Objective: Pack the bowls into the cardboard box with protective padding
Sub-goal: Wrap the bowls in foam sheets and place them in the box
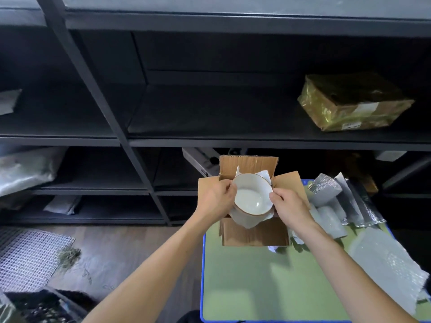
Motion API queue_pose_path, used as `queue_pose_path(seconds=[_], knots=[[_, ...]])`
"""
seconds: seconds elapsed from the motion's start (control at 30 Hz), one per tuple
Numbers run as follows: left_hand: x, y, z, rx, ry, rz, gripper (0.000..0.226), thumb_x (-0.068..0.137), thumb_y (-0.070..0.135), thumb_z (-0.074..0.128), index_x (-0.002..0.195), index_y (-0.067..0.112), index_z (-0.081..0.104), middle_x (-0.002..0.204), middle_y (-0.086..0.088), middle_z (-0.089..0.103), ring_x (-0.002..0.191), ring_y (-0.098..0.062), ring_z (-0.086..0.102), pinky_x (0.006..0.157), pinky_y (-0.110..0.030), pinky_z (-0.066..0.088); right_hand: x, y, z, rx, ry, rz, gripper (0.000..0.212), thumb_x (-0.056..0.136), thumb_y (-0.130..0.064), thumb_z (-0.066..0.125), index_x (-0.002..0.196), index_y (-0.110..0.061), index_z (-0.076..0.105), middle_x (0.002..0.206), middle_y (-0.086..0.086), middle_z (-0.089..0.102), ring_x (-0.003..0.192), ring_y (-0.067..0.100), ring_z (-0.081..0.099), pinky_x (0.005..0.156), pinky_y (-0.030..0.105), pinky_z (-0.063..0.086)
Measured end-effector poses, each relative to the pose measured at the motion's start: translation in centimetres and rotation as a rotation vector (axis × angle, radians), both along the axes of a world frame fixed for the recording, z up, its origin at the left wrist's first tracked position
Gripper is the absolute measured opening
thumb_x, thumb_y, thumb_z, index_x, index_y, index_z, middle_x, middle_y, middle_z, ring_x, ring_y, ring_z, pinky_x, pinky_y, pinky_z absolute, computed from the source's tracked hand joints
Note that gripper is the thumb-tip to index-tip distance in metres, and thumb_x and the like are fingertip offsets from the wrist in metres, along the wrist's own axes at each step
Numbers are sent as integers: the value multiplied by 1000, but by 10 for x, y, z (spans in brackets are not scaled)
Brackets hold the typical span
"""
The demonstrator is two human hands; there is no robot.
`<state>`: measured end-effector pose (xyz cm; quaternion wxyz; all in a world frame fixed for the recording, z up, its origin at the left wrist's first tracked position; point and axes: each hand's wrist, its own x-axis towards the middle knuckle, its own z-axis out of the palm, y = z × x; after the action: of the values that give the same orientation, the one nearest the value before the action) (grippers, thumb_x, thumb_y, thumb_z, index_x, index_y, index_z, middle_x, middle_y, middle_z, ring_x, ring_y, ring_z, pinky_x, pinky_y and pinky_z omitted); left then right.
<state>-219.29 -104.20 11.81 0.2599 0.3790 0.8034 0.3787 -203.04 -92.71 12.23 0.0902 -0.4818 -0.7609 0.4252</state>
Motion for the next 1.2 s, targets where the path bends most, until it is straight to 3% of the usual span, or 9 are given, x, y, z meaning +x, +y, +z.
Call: queue_pose_path(seconds=[0.13,0.23,0.4,0.53,0.63,0.77,0.9,1.03,1.2], knots=[[-11,12,-16,18,191,-5,42,94,30,42,55,13,45,56,-2,48,55,-14,38,58,-43,40,-10,2,1,42,-61,0,29,101,-12,42,76,-6,56,62,-1,54,43,-2,52,44,11,36],[-14,16,-22,-1,273,-8,48,94,25,47,50,19,29,48,4,34,52,-14,33,56,-35,29,-13,6,-2,87,-96,29,29,100,-12,41,73,-8,51,61,-1,49,48,5,44,43,17,31],[-12,23,-33,-92,298,-5,41,98,29,45,57,25,44,55,9,43,57,-10,44,51,-20,24,-15,13,-11,109,-117,41,24,97,-13,42,79,-10,56,60,-2,52,54,15,45,49,28,30],[-12,29,-41,-137,300,1,40,94,40,37,69,17,59,63,7,60,62,-12,58,55,-31,45,-17,18,-23,161,-173,40,21,96,-14,42,81,-11,56,65,5,54,63,24,47,55,35,34],[-9,36,-37,-267,255,-50,37,97,42,38,95,14,63,84,0,65,72,-20,55,61,-29,44,-17,21,-30,243,-253,62,18,98,-15,44,90,-12,60,78,4,61,75,27,53,59,36,37],[-7,34,-40,-253,182,65,72,70,70,20,79,16,66,67,2,66,60,-20,65,55,-37,56,-19,24,-34,289,-307,90,14,95,-9,44,89,-12,56,84,5,58,76,25,53,48,30,25],[-7,35,-40,-315,371,-42,29,93,37,46,116,21,56,96,4,64,81,-19,64,72,-33,56,-26,23,-34,376,-356,120,9,92,-5,49,89,-9,56,91,10,59,79,26,52,50,31,23],[-8,37,-42,-343,483,-88,18,95,33,50,107,23,58,90,2,66,78,-18,61,69,-35,56,-29,18,-37,427,-383,132,14,93,-2,50,103,-5,61,104,12,60,94,29,55,63,29,28],[-17,35,-43,-367,306,-175,24,102,28,42,83,22,55,65,1,64,59,-19,65,63,-33,58,-27,14,-39,480,-373,129,24,91,3,47,111,-5,57,108,12,56,93,32,56,64,33,31]])
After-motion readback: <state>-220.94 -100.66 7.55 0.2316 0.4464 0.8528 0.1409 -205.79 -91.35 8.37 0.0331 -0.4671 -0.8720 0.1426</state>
